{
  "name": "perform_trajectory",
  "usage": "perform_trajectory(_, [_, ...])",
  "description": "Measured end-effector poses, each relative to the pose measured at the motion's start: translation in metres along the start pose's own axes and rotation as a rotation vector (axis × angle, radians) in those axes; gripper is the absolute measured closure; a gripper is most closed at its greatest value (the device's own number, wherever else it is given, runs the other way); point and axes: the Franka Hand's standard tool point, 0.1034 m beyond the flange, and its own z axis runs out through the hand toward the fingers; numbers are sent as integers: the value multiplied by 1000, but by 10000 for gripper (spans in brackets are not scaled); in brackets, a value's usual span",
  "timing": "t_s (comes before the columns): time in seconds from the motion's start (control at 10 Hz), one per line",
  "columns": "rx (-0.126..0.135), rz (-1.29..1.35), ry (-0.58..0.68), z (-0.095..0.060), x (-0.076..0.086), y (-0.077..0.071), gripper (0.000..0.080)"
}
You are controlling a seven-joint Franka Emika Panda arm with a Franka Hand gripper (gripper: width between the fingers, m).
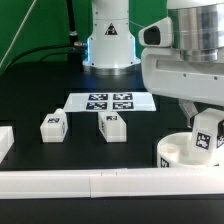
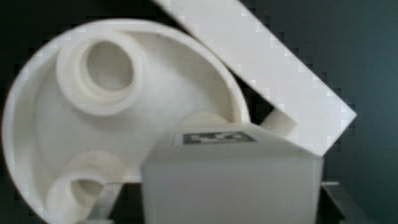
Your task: Assemble stool
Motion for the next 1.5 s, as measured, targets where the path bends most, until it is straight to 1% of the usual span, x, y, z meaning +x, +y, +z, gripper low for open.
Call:
perform_trajectory(0.1, [45, 173, -19, 1, 0, 0, 462])
perform_trajectory(0.2, [86, 287, -36, 0, 1, 1, 462])
perform_trajectory(0.3, [96, 344, -44, 0, 0, 0, 462])
perform_trajectory(0.9, [97, 619, -80, 1, -4, -1, 462])
perform_trajectory(1.0, [139, 848, -95, 1, -4, -3, 462])
perform_trajectory(1.1, [143, 954, -107, 2, -8, -4, 462])
perform_trajectory(1.2, [160, 1102, -122, 3, -12, -7, 462])
perform_trajectory(1.3, [200, 1159, -120, 4, -17, -7, 462])
perform_trajectory(1.4, [225, 1189, -119, 5, -20, -7, 462])
perform_trajectory(1.5, [241, 1210, -114, 5, -19, -6, 462])
